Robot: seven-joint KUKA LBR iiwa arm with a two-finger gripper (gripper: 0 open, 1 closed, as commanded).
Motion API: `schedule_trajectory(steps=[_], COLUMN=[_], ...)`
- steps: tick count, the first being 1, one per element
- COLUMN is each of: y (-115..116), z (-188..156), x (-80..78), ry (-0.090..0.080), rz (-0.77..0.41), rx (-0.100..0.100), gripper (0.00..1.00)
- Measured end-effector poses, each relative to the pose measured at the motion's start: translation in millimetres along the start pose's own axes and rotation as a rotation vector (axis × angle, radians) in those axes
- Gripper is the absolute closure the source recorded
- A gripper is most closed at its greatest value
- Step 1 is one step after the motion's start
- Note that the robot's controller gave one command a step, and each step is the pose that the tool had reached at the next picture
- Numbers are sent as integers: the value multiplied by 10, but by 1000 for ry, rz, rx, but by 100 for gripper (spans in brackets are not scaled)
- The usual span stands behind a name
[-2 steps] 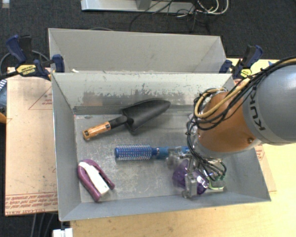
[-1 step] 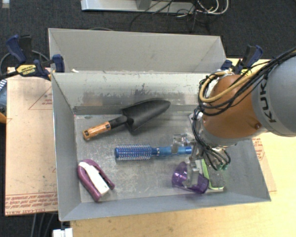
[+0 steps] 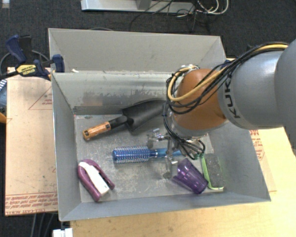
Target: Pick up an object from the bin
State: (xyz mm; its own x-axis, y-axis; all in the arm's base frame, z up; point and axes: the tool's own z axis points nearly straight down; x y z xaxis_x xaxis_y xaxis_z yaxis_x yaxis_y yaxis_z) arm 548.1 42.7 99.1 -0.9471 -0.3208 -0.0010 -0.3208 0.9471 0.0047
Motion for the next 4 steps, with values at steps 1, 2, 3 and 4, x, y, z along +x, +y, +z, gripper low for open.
schedule_trajectory(steps=[1, 2, 3, 4], y=[-56, -123, -122, -120], z=[300, 285, 285, 267], x=[-244, -183, -183, -180], ry=[-8, -4, -4, -4], rz=[284, 47, 47, 46], rx=[3, -1, 0, -1], gripper=[0, 100, 100, 100])
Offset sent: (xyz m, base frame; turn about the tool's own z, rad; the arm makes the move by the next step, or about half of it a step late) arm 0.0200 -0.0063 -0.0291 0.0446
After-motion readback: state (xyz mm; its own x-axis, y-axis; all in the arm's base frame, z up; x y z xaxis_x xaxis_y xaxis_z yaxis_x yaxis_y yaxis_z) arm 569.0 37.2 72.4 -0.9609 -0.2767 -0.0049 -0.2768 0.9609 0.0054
